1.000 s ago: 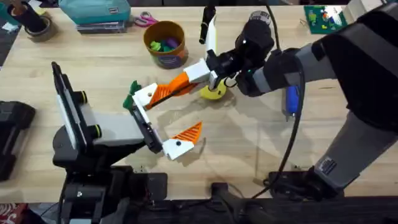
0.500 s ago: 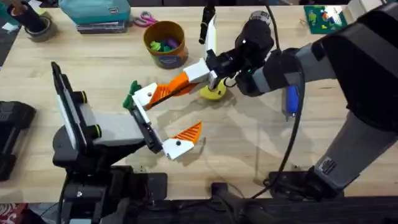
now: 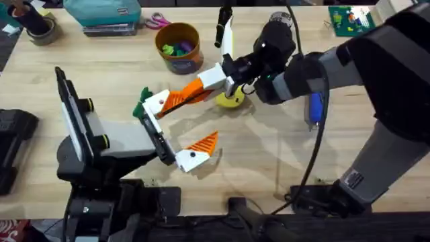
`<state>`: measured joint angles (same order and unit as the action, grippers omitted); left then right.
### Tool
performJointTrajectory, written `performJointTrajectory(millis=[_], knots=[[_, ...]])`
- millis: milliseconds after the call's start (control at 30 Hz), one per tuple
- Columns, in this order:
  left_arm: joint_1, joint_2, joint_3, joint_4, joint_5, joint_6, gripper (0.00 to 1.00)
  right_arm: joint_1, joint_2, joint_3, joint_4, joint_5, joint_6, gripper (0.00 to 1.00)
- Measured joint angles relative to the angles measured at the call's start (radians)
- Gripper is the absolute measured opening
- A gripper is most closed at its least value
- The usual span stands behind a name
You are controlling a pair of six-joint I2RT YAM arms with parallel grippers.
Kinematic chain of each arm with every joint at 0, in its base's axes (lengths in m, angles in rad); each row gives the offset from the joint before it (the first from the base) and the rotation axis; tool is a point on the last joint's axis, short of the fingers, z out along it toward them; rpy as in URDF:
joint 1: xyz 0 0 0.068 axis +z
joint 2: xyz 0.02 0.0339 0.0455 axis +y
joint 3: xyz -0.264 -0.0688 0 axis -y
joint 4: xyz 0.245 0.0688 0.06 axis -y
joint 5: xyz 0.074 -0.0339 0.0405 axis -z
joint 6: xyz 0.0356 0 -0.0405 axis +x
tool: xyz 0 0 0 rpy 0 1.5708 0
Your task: Pick up the gripper from the table and insert it into the empty holder that is missing its gripper. Then pick up a screw, insert it into the mounting hole, and use the screwdriver to tighten it. Finally, clean up the table by picking up the vegetable and placing it into the bucket.
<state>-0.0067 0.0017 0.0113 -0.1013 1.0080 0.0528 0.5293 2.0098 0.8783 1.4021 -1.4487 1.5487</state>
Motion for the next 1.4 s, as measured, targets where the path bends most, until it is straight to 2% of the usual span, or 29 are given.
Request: performJointTrajectory(millis=[300, 333, 500, 533, 567, 1100, 1267, 1400], knots=[[0.0, 0.0, 0.0, 0.0, 0.0, 0.0, 0.986, 0.0, 0.0, 0.0, 0.0, 0.0, 0.0, 0.012], [0.0, 0.0, 0.0, 0.0, -0.001, 0.0, 0.986, 0.0, 0.0, 0.0, -0.001, 0.0, 0.005, 0.064], [0.0, 0.0, 0.0, 0.0, 0.005, 0.0, 0.985, 0.005, 0.002, 0.0, -0.003, 0.008, 0.004, 0.817], [0.0, 0.0, 0.0, 0.0, 0.005, 0.0, 0.985, 0.006, 0.002, 0.0, -0.002, 0.009, 0.002, 0.948], [0.0, 0.0, 0.0, 0.0, 0.005, 0.0, 0.985, 0.006, 0.002, 0.001, -0.002, 0.01, 0.003, 0.983], [0.0, 0.0, 0.0, 0.0, 0.005, 0.0, 0.986, -0.005, 0.002, 0.001, -0.003, 0.01, 0.004, 0.994], [0.0, 0.0, 0.0, 0.0, 0.005, 0.0, 0.986, -0.061, 0.002, 0.001, -0.005, -0.024, 0.003, 0.994], [0.0, 0.0, 0.0, 0.0, 0.005, 0.0, 0.986, -0.126, -0.005, 0.002, -0.121, -0.053, -0.009, 0.996]])
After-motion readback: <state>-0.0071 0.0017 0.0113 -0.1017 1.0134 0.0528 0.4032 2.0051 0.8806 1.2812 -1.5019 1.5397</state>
